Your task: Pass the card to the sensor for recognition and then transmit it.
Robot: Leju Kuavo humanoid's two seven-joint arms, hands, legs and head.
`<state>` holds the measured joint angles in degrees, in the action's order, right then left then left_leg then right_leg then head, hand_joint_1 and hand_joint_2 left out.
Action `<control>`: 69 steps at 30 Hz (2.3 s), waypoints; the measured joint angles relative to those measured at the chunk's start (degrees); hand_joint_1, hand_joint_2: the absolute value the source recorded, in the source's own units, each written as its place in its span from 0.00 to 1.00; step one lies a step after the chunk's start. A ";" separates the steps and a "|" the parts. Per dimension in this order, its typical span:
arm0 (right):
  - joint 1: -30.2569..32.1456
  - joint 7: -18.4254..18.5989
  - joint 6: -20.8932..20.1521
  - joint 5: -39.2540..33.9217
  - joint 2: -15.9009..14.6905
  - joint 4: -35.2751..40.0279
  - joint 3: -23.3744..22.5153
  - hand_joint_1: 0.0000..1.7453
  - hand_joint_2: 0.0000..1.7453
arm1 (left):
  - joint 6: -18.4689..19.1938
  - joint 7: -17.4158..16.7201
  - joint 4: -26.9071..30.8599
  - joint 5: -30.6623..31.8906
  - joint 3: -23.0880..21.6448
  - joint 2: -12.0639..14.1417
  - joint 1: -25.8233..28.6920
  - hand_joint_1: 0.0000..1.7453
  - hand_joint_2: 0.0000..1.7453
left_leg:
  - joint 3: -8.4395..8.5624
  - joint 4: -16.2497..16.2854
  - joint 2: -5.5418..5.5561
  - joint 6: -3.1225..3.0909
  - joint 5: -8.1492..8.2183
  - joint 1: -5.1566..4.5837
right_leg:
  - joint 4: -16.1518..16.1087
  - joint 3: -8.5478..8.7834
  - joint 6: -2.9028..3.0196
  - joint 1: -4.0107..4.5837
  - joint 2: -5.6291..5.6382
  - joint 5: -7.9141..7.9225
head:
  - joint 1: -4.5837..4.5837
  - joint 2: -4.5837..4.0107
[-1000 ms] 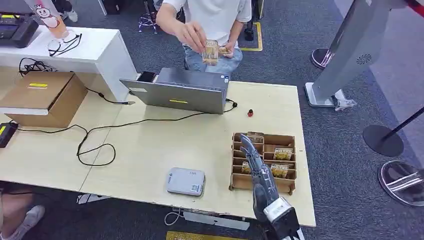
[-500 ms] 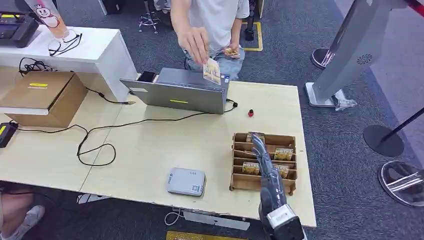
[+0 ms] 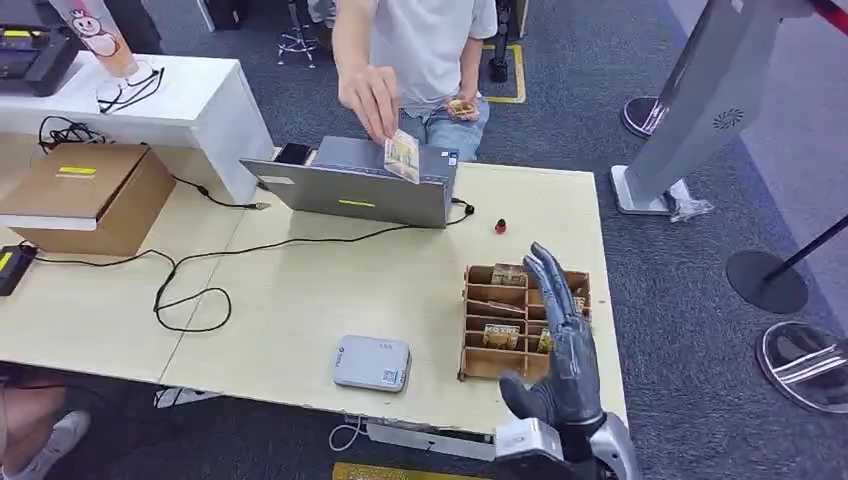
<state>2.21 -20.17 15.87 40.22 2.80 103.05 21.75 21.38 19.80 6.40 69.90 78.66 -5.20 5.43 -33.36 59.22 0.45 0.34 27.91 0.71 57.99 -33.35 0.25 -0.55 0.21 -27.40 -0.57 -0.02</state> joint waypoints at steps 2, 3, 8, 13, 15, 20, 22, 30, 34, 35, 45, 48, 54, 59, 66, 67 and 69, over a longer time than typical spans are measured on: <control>-1.64 0.33 0.04 0.09 0.00 -0.92 0.61 0.00 0.00 | 0.00 -0.13 -1.16 0.02 -1.81 2.20 0.19 0.00 0.00 | 0.00 -0.01 0.03 0.01 -0.01 0.03 | 0.03 0.01 0.03 0.01 0.00 -0.02 | -0.02 0.00; -2.15 0.37 0.15 0.42 0.00 -1.20 0.92 0.00 0.00 | -0.35 -0.17 -1.68 0.37 -2.58 2.73 0.21 0.00 0.00 | -0.01 -0.02 0.02 0.02 -0.01 0.03 | 0.05 0.01 0.04 0.03 0.01 -0.02 | 0.00 0.00; -8.73 1.16 3.00 4.42 0.00 -6.23 3.41 0.00 0.00 | -2.60 -1.58 -3.17 3.00 -7.76 4.78 -1.78 0.00 0.00 | -0.01 -0.01 0.00 0.03 -0.07 0.01 | 0.05 0.02 0.06 0.02 0.00 0.04 | 0.04 0.00; -14.87 3.36 8.04 9.43 0.09 -13.14 6.07 0.00 0.00 | -3.74 -3.99 -3.58 4.83 -12.46 5.98 -5.02 0.00 0.00 | 0.00 0.00 0.03 0.05 -0.16 0.00 | 0.05 0.05 0.09 0.01 -0.01 0.16 | 0.02 0.00; -14.87 3.36 8.04 9.43 0.09 -13.14 6.07 0.00 0.00 | -3.74 -3.99 -3.58 4.83 -12.46 5.98 -5.02 0.00 0.00 | 0.00 0.00 0.03 0.05 -0.16 0.00 | 0.05 0.05 0.09 0.01 -0.01 0.16 | 0.02 0.00; -18.16 4.72 9.51 11.52 0.46 -17.47 8.07 0.00 0.00 | -2.16 -6.21 -2.73 5.64 -15.14 6.07 -6.51 0.00 0.00 | 0.01 0.00 0.03 0.10 -0.20 0.01 | 0.06 0.04 0.10 0.02 0.00 0.17 | 0.02 0.00; -20.36 6.69 11.41 15.63 1.09 -20.35 9.77 0.00 0.00 | 1.84 -8.46 1.69 6.05 -17.18 4.63 -6.65 0.00 0.00 | -0.02 0.00 0.05 0.09 -0.18 0.01 | 0.04 0.01 0.10 0.01 -0.01 0.15 | 0.02 0.00; -21.57 12.42 13.92 27.56 1.27 -22.07 10.25 0.00 0.00 | 2.97 -9.59 5.55 6.60 -18.23 3.43 -6.69 0.00 0.00 | -0.03 0.00 0.05 0.09 -0.18 0.01 | 0.04 0.00 0.10 0.01 0.00 0.15 | 0.02 0.00; -22.09 13.16 13.95 28.94 1.27 -23.10 10.25 0.00 0.00 | 2.97 -9.66 6.10 6.71 -18.77 3.25 -6.74 0.00 0.00 | -0.02 0.00 0.05 0.09 -0.18 0.01 | 0.05 0.00 0.10 0.01 0.00 0.15 | 0.02 0.00; -22.25 13.49 13.95 29.22 1.27 -23.39 10.23 0.00 0.00 | 2.95 -9.77 6.12 6.73 -18.81 3.27 -6.79 0.00 0.00 | -0.02 0.00 0.05 0.09 -0.18 0.01 | 0.05 0.00 0.10 0.01 0.00 0.16 | 0.02 0.00; -26.33 15.19 13.77 30.58 2.58 -29.80 10.14 0.00 1.00 | 2.84 -10.27 6.30 7.06 -18.99 3.25 -7.55 0.00 0.00 | -0.02 0.00 0.05 0.10 -0.19 0.01 | 0.05 0.00 0.11 0.01 0.01 0.16 | 0.02 0.00; -27.89 15.84 13.47 30.34 3.28 -32.17 9.97 0.00 1.00 | 2.84 -10.27 6.30 7.04 -18.99 3.25 -7.59 0.00 0.00 | -0.02 0.00 0.04 0.10 -0.19 0.01 | 0.05 0.00 0.11 0.01 0.01 0.16 | 0.02 0.00; -30.37 17.05 12.72 29.99 4.57 -36.08 9.31 0.00 1.00 | 2.91 -10.27 6.30 6.78 -18.99 3.25 -7.57 0.00 0.00 | -0.03 0.00 0.05 0.10 -0.19 0.01 | 0.05 0.00 0.11 0.01 0.00 0.16 | 0.02 0.00; -31.36 17.62 12.24 29.96 5.16 -38.09 9.05 0.00 1.00 | 2.97 -10.27 6.30 6.60 -18.99 3.25 -7.55 0.00 0.00 | -0.03 0.01 0.05 0.10 -0.19 0.01 | 0.05 0.00 0.11 0.01 0.00 0.16 | 0.02 0.00; -32.01 17.72 11.96 29.86 5.86 -39.95 8.26 0.00 1.00 | 2.97 -10.27 6.30 6.36 -18.99 3.25 -7.52 0.00 0.00 | -0.03 0.01 0.05 0.10 -0.19 0.01 | 0.05 0.00 0.11 0.01 0.00 0.16 | 0.02 0.00; -32.05 17.75 11.96 29.85 5.92 -40.08 8.24 0.00 1.00 | 2.97 -10.27 6.30 6.36 -18.99 3.25 -7.52 0.00 0.00 | -0.03 0.01 0.05 0.10 -0.19 0.01 | 0.05 0.00 0.11 0.01 0.00 0.16 | 0.02 0.00; -32.12 17.77 11.93 29.86 6.03 -40.37 8.22 0.00 1.00 | 2.97 -10.27 6.30 6.36 -18.99 3.25 -7.52 0.00 0.00 | -0.03 0.01 0.05 0.10 -0.19 0.01 | 0.05 0.00 0.11 0.01 0.00 0.16 | 0.02 0.00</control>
<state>-29.91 -2.40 27.80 70.07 8.83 62.69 29.97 24.35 9.53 12.70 76.26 59.67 -1.95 -2.09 -33.39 59.23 0.50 0.44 27.72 0.72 58.04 -33.35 0.36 -0.54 0.22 -27.24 -0.55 -0.02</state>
